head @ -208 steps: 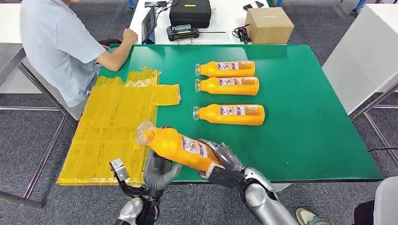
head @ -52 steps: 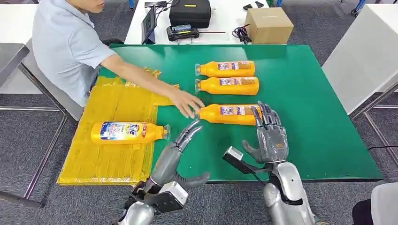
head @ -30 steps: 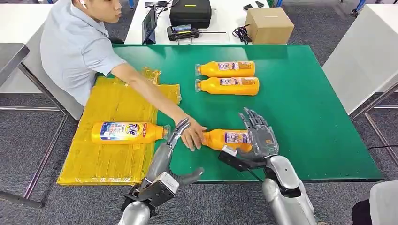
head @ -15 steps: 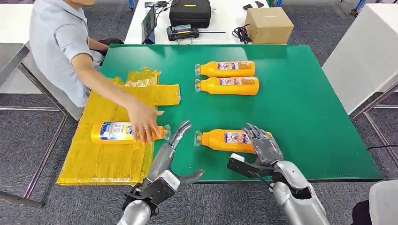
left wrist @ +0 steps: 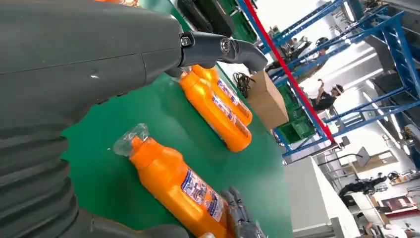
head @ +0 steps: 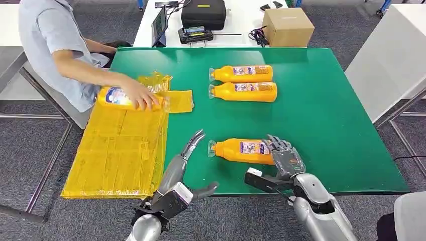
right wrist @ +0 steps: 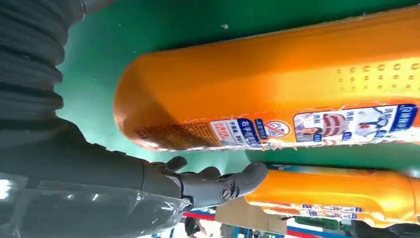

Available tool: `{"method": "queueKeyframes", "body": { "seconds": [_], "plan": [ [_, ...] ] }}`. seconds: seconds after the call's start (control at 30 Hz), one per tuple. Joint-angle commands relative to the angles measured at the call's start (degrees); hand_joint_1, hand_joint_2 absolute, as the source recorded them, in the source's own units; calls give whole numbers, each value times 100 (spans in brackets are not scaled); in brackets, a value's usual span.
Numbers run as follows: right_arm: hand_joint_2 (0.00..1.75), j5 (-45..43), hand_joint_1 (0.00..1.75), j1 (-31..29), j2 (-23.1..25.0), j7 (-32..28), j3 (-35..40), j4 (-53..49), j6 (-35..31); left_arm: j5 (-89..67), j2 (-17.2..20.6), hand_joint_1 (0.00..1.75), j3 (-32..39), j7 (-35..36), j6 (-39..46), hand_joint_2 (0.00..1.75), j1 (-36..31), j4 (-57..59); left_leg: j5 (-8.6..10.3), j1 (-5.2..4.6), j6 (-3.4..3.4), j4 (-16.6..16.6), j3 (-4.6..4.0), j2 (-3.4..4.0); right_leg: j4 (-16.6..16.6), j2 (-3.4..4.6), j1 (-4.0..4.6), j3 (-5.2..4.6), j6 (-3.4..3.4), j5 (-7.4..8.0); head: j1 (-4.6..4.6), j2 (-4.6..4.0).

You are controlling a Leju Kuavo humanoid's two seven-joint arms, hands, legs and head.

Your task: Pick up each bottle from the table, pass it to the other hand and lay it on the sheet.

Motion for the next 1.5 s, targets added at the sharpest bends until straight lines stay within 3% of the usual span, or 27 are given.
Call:
{"method": "queueKeyframes", "body": {
  "seconds": [0.03, 0.27, 1.0, 1.5],
  "plan": [
    [175, -126, 0, -482, 226, -146, 80, 955, 30, 22, -65, 0, -112, -49, -41, 175, -169, 392, -5, 4, -7, -4, 16, 10, -5, 8, 4, 15, -9, -1, 0, 0],
    [175, -243, 0, -576, 353, -286, 42, 1431, -64, 87, -75, 0, -168, -101, -50, 175, -247, 500, -9, 8, -10, -1, 25, 8, -7, 4, 9, 25, -12, -5, -2, 0],
    [175, -67, 0, -743, 609, -182, -13, 1358, -252, -75, -32, 0, -229, -91, 3, 175, -234, 365, -5, 5, -8, -1, 22, 11, -3, 6, 6, 19, -9, -2, -2, 0],
    [175, 273, 0, -1095, 581, 363, -286, 2220, -249, -115, -18, 0, -229, -74, -37, 175, -170, 347, -2, 3, -6, -3, 19, 5, -5, 2, 4, 18, -6, 0, 0, 0]
  ]
}}
